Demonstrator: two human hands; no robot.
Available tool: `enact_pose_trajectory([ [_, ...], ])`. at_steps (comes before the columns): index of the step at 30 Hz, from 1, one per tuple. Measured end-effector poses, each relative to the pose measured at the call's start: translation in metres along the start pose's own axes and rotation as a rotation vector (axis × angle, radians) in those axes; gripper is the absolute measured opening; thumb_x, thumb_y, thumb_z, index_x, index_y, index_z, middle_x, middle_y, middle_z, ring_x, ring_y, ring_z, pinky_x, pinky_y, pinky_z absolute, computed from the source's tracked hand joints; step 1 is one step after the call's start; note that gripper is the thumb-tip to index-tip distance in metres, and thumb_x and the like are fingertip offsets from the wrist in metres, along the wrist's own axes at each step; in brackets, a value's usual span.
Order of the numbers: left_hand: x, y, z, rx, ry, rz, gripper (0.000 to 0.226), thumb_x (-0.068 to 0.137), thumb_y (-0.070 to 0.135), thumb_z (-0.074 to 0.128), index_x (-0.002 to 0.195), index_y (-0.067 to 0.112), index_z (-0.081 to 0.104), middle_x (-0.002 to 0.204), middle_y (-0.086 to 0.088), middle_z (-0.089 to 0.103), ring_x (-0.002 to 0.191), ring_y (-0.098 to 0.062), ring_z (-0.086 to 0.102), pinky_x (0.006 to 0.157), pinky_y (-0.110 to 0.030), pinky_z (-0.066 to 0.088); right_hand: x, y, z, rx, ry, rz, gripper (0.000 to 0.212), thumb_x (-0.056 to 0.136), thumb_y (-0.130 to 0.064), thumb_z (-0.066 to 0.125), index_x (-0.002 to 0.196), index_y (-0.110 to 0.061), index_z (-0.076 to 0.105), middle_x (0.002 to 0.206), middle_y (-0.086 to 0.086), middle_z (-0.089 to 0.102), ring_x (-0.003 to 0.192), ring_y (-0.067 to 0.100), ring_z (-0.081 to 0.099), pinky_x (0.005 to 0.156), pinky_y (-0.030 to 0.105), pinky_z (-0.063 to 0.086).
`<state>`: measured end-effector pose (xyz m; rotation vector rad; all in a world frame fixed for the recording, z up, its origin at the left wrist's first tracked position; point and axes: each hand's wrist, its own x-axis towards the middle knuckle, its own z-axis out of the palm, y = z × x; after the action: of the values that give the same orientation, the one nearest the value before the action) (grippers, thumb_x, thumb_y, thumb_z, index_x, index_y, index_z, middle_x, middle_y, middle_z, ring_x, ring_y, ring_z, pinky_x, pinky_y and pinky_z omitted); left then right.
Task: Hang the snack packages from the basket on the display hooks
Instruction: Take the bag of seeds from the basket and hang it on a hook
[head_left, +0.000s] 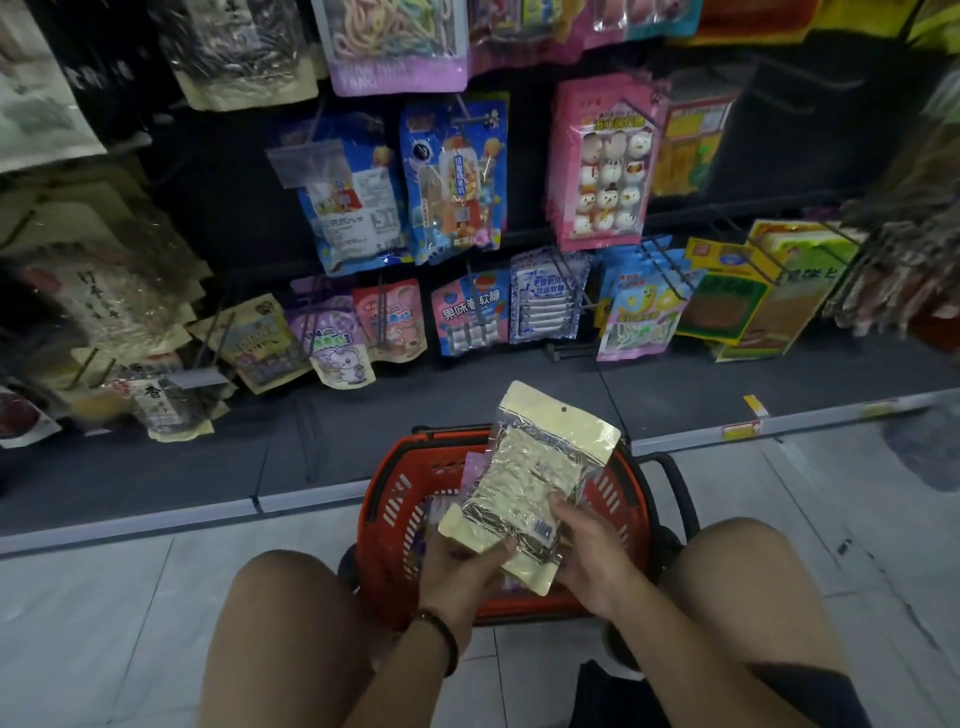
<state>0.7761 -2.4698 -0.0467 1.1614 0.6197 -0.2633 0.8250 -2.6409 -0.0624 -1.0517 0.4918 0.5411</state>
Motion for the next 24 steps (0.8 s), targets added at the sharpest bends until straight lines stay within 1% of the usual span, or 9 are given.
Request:
enact_pose_trajectory([
  [3, -0.009, 0.0, 0.0, 0.251, 0.186, 0.204, 0.074, 0.065, -0.001, 0.096, 0.121, 0.024, 0.055, 0.116, -0.001, 0.071, 0.099, -0.022, 0.074, 0.074, -0.029, 0.062, -0.003, 0.005, -0.002, -0.045, 0.083, -0.083, 0.052, 0.091, -0.03, 0.082, 0.138, -0.018, 0.063, 0.13, 0.012, 0.075, 0.116, 0.039, 0.073, 0.093, 0.061, 0.061],
  [5, -0.008, -0.002, -0.005, 0.535, 0.285, 0.375, 0.085, 0.059, 0.013, 0.101, 0.127, 0.032, 0.053, 0.125, 0.009, 0.056, 0.111, -0.015, 0.063, 0.091, -0.029, 0.059, -0.003, 0.009, -0.001, -0.121, 0.145, -0.115, 0.082, 0.075, -0.04, 0.095, 0.144, -0.019, 0.057, 0.138, 0.008, 0.07, 0.122, 0.032, 0.07, 0.097, 0.058, 0.059],
  [6, -0.009, -0.002, -0.005, 0.667, 0.277, 0.459, 0.085, 0.06, 0.019, 0.1, 0.128, 0.037, 0.053, 0.128, 0.011, 0.051, 0.115, -0.012, 0.059, 0.099, -0.031, 0.055, -0.004, 0.009, 0.002, -0.166, 0.142, -0.15, 0.082, 0.074, -0.04, 0.097, 0.142, -0.017, 0.057, 0.137, 0.008, 0.071, 0.121, 0.029, 0.07, 0.094, 0.053, 0.06],
  [8, -0.014, 0.0, 0.001, 0.749, 0.16, 0.513, 0.083, 0.063, 0.027, 0.097, 0.131, 0.043, 0.053, 0.135, 0.014, 0.049, 0.121, -0.002, 0.054, 0.107, -0.03, 0.051, -0.008, 0.008, 0.008, -0.287, 0.138, -0.255, 0.048, 0.083, -0.024, 0.091, 0.124, -0.014, 0.067, 0.12, 0.012, 0.077, 0.105, 0.028, 0.077, 0.08, 0.044, 0.065],
  [12, -0.013, -0.001, 0.015, 0.407, -0.012, 0.43, 0.085, 0.074, -0.004, 0.086, 0.141, 0.033, 0.05, 0.131, 0.01, 0.069, 0.118, -0.006, 0.068, 0.093, -0.026, 0.059, -0.02, 0.009, 0.019, -0.627, 0.029, -0.463, 0.023, 0.087, -0.017, 0.086, 0.102, -0.034, 0.081, 0.104, -0.006, 0.079, 0.101, 0.015, 0.076, 0.085, 0.03, 0.062],
  [15, -0.007, -0.004, 0.015, 0.269, 0.014, 0.425, 0.076, 0.083, -0.005, 0.079, 0.146, 0.025, 0.048, 0.131, 0.0, 0.072, 0.122, -0.021, 0.069, 0.099, -0.038, 0.059, -0.034, 0.014, 0.029, -0.707, -0.05, -0.539, 0.01, 0.091, -0.033, 0.078, 0.099, -0.038, 0.082, 0.101, -0.011, 0.076, 0.101, 0.01, 0.072, 0.087, 0.025, 0.057],
  [19, -0.001, 0.004, 0.011, 0.242, 0.011, 0.418, 0.057, 0.092, -0.003, 0.072, 0.141, 0.022, 0.057, 0.13, 0.0, 0.073, 0.123, -0.022, 0.069, 0.105, -0.046, 0.055, -0.045, 0.017, 0.034, -0.755, -0.045, -0.674, 0.016, 0.093, -0.034, 0.078, 0.108, -0.037, 0.077, 0.104, -0.009, 0.074, 0.104, 0.008, 0.069, 0.086, 0.022, 0.056],
  [22, -0.002, 0.015, 0.006, 0.251, 0.013, 0.411, 0.043, 0.093, 0.014, 0.078, 0.131, 0.027, 0.064, 0.125, 0.003, 0.075, 0.12, -0.02, 0.07, 0.101, -0.041, 0.056, -0.039, 0.014, 0.029, -0.629, 0.091, -0.64, 0.026, 0.093, -0.022, 0.081, 0.115, -0.033, 0.073, 0.107, -0.001, 0.071, 0.106, 0.01, 0.068, 0.082, 0.024, 0.06],
  [24, -0.003, 0.021, 0.001, 0.184, 0.011, 0.356, 0.04, 0.092, 0.019, 0.079, 0.129, 0.027, 0.066, 0.124, 0.005, 0.076, 0.117, -0.015, 0.071, 0.092, -0.028, 0.059, -0.032, 0.004, 0.027, -0.756, 0.204, -0.67, 0.039, 0.089, -0.036, 0.082, 0.123, -0.031, 0.063, 0.118, -0.006, 0.066, 0.113, 0.009, 0.063, 0.089, 0.028, 0.058],
])
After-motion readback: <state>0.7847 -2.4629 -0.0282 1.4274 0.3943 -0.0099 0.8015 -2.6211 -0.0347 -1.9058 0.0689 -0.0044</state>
